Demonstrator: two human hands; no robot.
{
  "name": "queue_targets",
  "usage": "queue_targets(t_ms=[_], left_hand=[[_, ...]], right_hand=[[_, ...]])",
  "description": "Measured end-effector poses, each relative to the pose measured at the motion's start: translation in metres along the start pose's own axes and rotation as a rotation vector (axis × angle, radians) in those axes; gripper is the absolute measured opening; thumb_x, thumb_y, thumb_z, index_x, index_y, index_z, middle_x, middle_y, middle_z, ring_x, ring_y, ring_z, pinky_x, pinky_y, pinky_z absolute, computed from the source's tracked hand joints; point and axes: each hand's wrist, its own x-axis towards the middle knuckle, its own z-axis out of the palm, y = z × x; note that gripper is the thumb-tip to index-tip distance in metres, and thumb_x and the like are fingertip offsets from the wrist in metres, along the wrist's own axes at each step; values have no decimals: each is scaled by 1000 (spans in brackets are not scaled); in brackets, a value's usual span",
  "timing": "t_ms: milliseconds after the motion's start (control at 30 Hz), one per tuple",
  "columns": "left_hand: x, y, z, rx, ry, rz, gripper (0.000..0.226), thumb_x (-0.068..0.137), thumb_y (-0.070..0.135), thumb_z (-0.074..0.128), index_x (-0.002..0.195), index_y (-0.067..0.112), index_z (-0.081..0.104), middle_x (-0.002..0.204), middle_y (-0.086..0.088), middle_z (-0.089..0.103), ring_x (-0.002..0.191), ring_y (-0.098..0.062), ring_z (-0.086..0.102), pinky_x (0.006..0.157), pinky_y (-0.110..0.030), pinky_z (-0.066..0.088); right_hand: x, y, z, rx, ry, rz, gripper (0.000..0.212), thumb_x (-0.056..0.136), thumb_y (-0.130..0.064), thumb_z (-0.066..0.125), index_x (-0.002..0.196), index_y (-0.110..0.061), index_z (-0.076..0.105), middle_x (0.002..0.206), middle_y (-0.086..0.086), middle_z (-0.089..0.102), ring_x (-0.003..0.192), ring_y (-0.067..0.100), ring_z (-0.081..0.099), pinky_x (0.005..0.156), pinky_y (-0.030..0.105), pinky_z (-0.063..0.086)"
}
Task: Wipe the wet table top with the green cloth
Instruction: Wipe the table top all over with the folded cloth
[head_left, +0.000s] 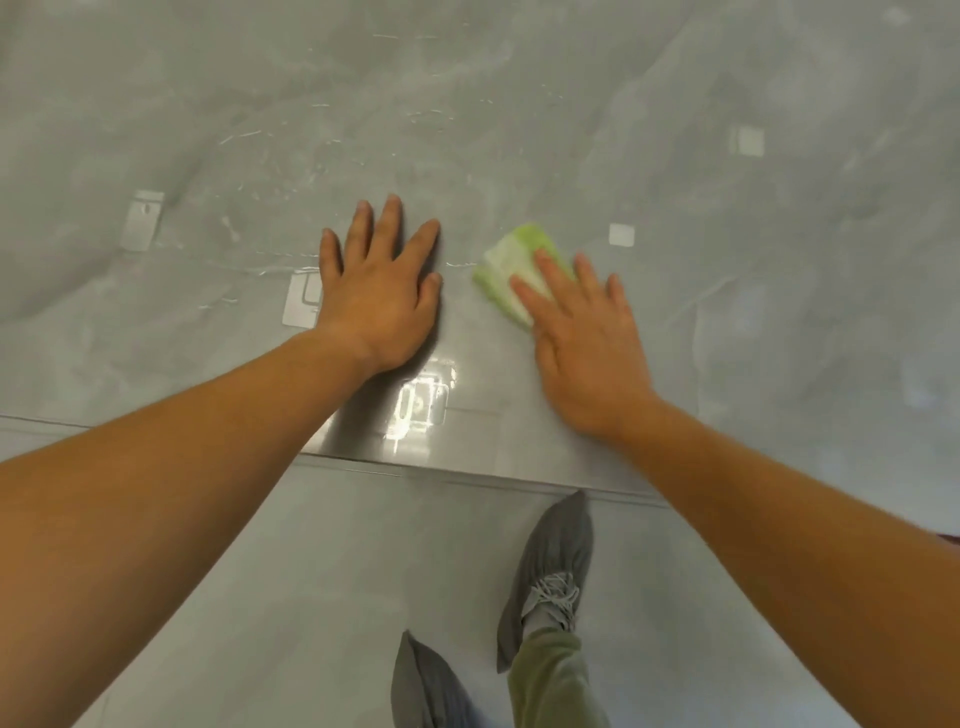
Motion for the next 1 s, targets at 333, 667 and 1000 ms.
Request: queue_targets(t_ms=[333,667,1000], left_hand=[[28,8,-13,-20,36,32,62,98,44,32,156,28,19,167,-7,0,153,-30,-10,120,-59,-5],[92,28,-25,6,0,6,68,96,48,28,158,29,8,167,-7,-3,153,-29,-10,121,-55,-5],[116,37,-54,78,23,-11,53,86,47,43,134,24,49,143,-9,42,135,-35,34,117,-58,14]], right_hand=[[34,48,-16,-25,-105,-247,54,98,-24,36,152,-30,35,164,0,24,151,35,18,122,56,12],[93,83,-28,-11,-97,-252,56,96,-23,39,152,-29,35,164,0,24,151,36,18,121,56,14],[135,92,-36,-32,-77,-126,60,95,-21,42,154,-26,30,166,4,18,151,39,14,121,56,15]])
